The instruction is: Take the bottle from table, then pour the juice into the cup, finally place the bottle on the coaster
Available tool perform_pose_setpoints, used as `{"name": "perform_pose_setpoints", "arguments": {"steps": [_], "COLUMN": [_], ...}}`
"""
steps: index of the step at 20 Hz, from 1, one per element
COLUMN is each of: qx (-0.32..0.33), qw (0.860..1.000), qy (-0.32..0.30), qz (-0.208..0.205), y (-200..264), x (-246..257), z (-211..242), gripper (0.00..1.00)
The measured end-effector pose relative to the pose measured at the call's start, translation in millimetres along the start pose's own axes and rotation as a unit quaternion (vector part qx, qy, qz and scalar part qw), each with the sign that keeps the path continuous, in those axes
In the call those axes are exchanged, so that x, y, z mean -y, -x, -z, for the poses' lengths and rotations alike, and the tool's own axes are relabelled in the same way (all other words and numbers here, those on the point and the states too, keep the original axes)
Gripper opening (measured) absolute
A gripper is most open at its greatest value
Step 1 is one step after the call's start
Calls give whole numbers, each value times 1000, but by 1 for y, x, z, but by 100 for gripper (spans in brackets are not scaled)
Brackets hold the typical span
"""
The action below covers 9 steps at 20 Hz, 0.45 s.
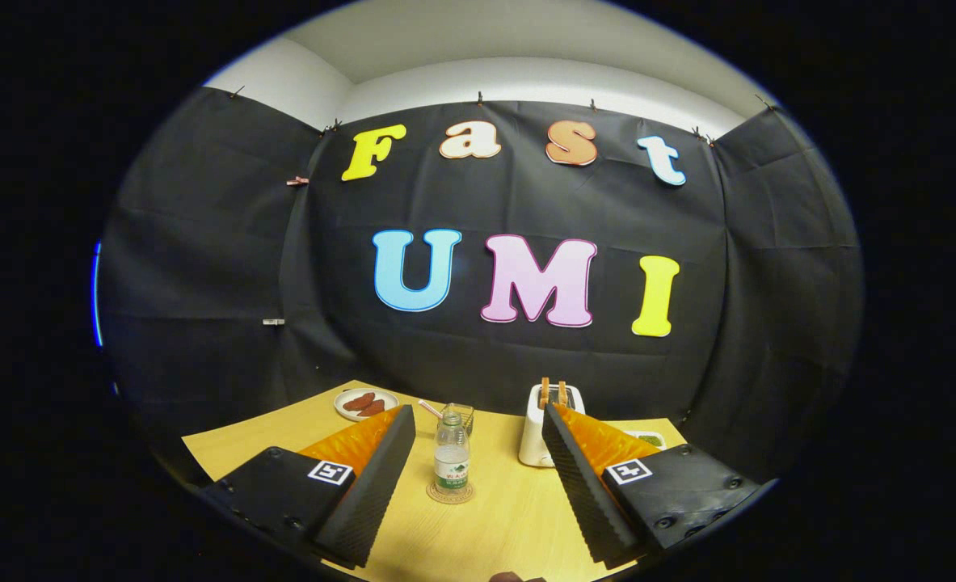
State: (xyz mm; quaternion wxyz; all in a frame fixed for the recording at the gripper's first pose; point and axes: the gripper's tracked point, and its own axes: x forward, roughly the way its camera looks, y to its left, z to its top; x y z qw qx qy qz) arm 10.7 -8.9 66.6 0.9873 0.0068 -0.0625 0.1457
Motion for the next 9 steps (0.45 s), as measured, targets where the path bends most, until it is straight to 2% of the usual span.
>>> {"name": "perform_pose_setpoints", "arguments": {"steps": [6,9], "qx": [-19,-7], "qw": [999,999], "qy": [20,16], "qz": [17,30], "y": [46,54], "x": [17,25], "z": [13,2], "gripper": [98,98]}}
